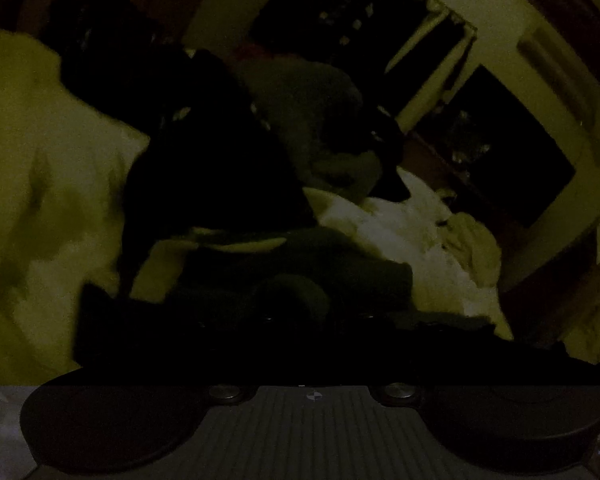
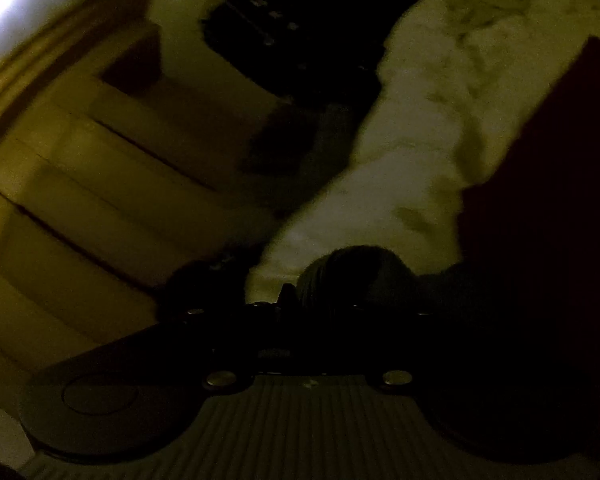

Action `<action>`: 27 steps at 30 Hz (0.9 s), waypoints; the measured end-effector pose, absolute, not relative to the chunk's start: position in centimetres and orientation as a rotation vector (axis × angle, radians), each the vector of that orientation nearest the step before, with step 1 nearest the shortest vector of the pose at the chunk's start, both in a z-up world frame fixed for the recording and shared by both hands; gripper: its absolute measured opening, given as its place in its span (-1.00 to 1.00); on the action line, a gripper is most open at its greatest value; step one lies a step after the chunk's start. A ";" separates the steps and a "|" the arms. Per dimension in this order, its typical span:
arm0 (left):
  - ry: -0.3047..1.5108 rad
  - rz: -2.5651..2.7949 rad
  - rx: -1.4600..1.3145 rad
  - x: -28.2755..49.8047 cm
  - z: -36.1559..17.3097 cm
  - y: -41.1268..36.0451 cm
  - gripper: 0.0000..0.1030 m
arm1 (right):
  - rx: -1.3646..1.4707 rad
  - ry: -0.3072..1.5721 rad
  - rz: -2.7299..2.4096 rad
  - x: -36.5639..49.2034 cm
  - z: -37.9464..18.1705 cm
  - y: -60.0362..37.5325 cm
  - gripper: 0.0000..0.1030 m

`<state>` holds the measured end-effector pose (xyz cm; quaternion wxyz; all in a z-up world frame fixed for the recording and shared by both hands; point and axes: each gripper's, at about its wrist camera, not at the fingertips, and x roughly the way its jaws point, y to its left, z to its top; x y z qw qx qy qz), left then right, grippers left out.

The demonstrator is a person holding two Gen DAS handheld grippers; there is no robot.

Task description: Fold large clothes

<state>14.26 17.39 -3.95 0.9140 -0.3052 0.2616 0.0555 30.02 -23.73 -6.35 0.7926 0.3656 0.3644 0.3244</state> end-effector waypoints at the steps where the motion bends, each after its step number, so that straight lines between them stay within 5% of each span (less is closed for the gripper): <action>1: 0.525 0.105 -0.648 14.1 -4.2 17.5 0.64 | 0.743 0.784 0.672 30.2 -7.3 -23.0 -0.65; 4: 0.506 0.067 -0.689 13.6 -4.0 18.2 1.00 | 0.681 0.813 0.637 30.7 -10.2 -21.4 -0.60; 7: 0.472 0.039 -0.745 12.4 -2.8 18.5 1.00 | 0.765 0.816 0.632 30.5 -12.2 -21.9 -0.44; 11: 0.343 0.206 -0.643 9.3 0.3 17.4 1.00 | 0.837 0.762 0.647 29.1 -11.2 -23.5 0.56; 12: 0.310 0.272 -0.584 8.3 1.1 16.9 1.00 | 0.834 0.732 0.624 28.9 -10.5 -23.8 0.68; 23: 0.432 0.263 0.058 5.7 -0.9 5.6 1.00 | 0.544 0.651 0.602 21.5 -6.0 -25.6 0.64; 27: 0.499 0.311 0.010 7.9 -3.9 6.6 1.00 | 0.332 0.591 0.693 18.1 -5.0 -23.5 0.63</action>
